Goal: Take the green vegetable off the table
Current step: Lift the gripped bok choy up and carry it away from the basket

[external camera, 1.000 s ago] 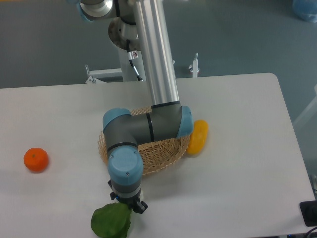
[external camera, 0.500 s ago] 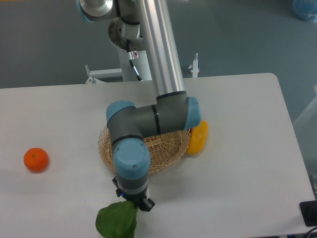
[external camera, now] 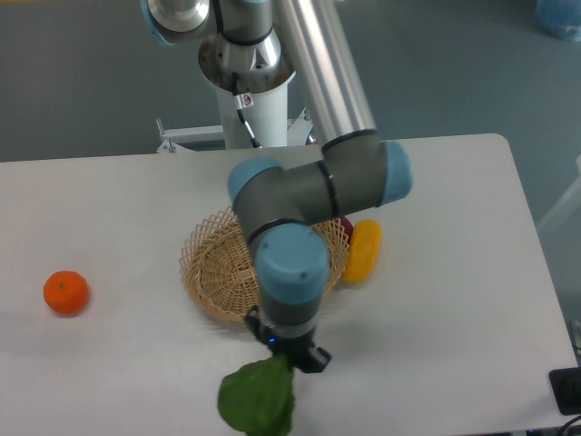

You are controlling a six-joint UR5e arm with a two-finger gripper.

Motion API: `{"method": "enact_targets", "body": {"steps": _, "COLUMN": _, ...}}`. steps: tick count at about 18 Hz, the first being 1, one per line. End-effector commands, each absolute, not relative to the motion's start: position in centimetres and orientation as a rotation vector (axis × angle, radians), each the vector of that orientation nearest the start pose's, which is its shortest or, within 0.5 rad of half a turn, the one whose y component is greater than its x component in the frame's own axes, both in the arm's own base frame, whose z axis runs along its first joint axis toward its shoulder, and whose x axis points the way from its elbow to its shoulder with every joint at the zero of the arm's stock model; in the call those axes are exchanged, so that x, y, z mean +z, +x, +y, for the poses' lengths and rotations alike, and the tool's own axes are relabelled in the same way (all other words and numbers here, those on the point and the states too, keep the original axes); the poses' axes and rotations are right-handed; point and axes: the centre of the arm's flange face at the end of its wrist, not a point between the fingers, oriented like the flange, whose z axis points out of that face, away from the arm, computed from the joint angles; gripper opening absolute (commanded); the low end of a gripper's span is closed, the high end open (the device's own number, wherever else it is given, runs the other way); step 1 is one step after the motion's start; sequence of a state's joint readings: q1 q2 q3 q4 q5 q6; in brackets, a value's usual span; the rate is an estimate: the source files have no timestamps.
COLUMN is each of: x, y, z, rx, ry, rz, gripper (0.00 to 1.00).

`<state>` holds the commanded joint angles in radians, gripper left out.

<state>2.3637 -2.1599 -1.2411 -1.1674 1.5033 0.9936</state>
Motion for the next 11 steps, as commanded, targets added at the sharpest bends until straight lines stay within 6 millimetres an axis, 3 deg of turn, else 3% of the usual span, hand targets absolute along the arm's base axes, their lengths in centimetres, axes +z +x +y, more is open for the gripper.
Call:
{"method": "enact_targets", "body": {"steps": 5, "x": 35.1, "y": -47.5, "z": 57.3, "rx": 0.169, "ry": -2.969, "rz": 0.365, "gripper": 0.14}}
{"method": "enact_targets", "body": {"steps": 7, "x": 35.7, "y": -48.4, "z": 56.9, "rx": 0.184, "ry": -2.986, "rz": 0.445, "gripper": 0.14}}
{"method": "enact_targets", "body": {"steps": 9, "x": 36.4, "y": -50.9, "z": 55.3, "rx": 0.222, "ry": -3.014, "rz": 0.432, "gripper": 0.15}}
{"method": "enact_targets", "body": {"steps": 11, "x": 36.3, "y": -51.8, "z": 55.4, "rx": 0.231, "ry": -3.011, "rz": 0.452, "gripper": 0.16}}
